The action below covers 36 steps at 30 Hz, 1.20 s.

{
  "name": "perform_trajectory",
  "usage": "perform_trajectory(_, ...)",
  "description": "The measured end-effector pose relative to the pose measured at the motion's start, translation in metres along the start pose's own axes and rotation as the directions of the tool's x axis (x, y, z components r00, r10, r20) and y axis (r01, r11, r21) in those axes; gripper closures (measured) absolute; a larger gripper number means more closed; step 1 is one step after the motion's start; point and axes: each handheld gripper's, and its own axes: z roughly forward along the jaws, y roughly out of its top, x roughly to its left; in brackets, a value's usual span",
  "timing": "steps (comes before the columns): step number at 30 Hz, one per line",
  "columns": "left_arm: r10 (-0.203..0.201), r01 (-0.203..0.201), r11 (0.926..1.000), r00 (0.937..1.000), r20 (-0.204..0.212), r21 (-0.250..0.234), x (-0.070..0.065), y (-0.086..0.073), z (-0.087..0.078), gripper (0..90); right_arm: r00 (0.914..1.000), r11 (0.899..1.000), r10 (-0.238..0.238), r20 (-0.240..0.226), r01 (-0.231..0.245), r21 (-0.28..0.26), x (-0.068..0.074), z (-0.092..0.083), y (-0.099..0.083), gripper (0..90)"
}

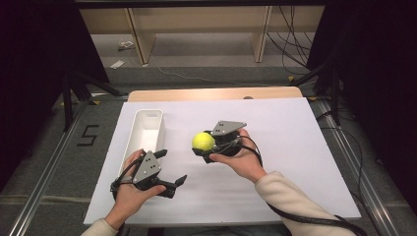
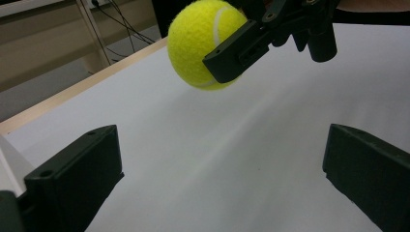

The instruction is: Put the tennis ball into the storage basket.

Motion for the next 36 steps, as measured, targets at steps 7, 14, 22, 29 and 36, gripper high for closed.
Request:
perform_trajectory(7,-0.004,0.004,1.0000,1.0000,0.000,0.000,0.000,0.000,0.000,0.0,1.0000,1.000,0.003,0.003,-0.003,-0.009,0.000,0.001,0.004,26.1)
perform_trajectory(14,-0.001,0.001,1.0000,1.0000,-0.001,0.000,0.000,0.000,0.000,0.0,1.0000,1.000,0.000,0.000,0.000,-0.013,0.000,0.003,0.007,26.1)
perform_trajectory(22,-0.005,0.005,1.0000,1.0000,0.002,0.002,0.000,0.000,0.000,0.0,1.0000,1.000,-0.001,-0.003,0.001,-0.022,0.001,0.005,0.010,26.1)
perform_trajectory(29,-0.006,0.006,1.0000,1.0000,0.002,0.001,0.000,0.000,0.000,0.0,1.0000,1.000,-0.002,0.000,0.002,-0.029,0.001,0.005,0.014,26.1)
perform_trajectory(36,-0.009,0.009,1.0000,0.9999,0.010,0.002,-0.001,0.000,0.000,0.0,1.0000,0.999,-0.004,-0.001,0.004,-0.039,0.000,0.005,0.018,26.1)
